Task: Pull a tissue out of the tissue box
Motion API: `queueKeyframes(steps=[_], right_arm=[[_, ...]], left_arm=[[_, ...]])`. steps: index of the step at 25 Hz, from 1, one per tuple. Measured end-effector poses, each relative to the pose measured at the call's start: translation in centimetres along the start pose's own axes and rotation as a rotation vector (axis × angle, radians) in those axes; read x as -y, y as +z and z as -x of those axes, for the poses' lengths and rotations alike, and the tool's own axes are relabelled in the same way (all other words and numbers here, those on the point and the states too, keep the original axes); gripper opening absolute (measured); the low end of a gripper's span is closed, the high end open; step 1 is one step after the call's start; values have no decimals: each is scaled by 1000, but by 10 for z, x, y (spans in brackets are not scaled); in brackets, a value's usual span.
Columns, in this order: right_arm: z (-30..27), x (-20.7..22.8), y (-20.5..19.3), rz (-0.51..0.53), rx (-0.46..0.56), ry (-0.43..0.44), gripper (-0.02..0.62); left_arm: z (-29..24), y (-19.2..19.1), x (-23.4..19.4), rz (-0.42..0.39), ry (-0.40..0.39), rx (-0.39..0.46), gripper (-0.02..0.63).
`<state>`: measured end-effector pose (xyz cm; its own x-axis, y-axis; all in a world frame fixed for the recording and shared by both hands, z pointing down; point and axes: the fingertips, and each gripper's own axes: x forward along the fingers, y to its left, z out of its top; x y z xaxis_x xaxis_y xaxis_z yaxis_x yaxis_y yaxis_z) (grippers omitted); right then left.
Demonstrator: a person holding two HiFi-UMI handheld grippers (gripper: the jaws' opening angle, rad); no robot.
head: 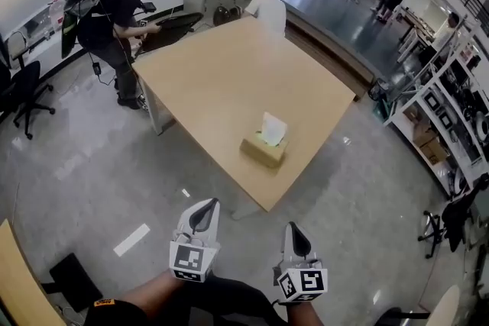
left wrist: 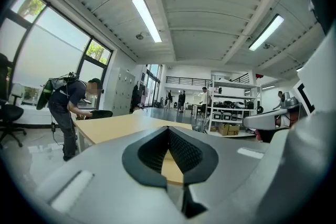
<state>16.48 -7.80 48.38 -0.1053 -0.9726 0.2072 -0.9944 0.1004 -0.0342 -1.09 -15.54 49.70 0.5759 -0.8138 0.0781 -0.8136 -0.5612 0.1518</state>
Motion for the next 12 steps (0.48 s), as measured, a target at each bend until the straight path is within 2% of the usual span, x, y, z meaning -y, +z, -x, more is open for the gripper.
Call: queueKeyframes(steps=[8, 12], right_arm=[[-62, -10, 20, -8, 18, -93, -6], [-89, -12, 35, -5, 26, -105, -8]], left_arm=[[-42, 30, -55, -17, -88, 45, 18], [-58, 42, -76, -21, -84, 45, 18]])
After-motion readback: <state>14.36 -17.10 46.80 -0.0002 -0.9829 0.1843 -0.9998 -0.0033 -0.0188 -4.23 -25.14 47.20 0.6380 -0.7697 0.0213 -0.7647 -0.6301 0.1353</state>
